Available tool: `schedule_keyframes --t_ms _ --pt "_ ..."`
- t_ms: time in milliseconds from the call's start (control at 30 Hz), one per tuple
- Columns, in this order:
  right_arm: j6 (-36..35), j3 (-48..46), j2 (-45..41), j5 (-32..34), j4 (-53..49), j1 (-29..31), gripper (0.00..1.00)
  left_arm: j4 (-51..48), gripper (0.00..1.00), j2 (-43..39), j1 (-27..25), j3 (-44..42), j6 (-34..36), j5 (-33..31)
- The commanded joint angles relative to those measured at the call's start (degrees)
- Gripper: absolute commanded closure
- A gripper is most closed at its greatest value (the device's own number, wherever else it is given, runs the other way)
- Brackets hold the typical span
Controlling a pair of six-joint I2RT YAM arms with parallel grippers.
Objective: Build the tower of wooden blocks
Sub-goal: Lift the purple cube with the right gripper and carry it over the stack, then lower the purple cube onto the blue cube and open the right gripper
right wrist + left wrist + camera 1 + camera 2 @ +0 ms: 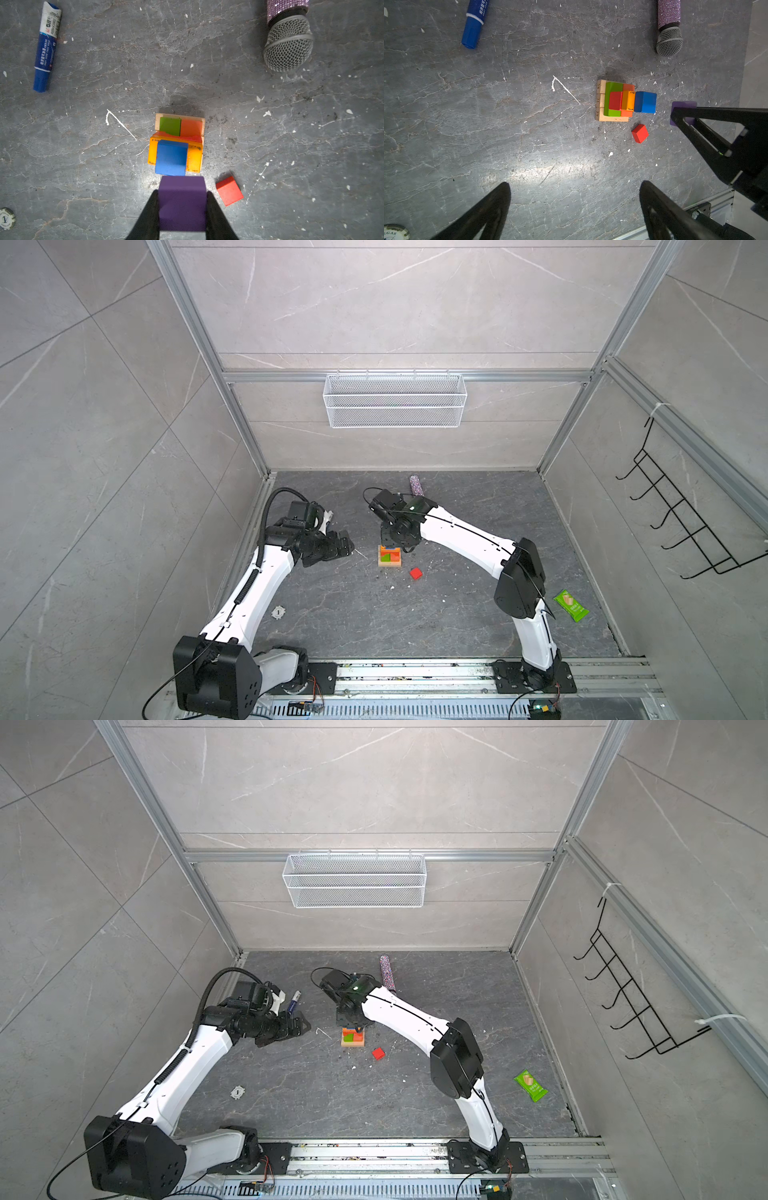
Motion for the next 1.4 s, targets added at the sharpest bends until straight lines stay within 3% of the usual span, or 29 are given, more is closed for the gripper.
schedule_keyframes --t_ms 0,467,1367 --pt "1.5 2.4 1.8 1.4 -1.5 0.5 1.0 0.8 0.01 -1.3 0.2 -0.1 1.1 1.7" --pt "2.5 5.9 5.9 2.1 -2.0 0.9 1.0 4.8 0.01 -3.2 0.3 -1.2 1.5 12.3" --pt "3.0 8.6 9.0 1.8 -2.6 1.0 1.0 5.2 0.01 -3.5 0.2 -1.4 1.4 12.7"
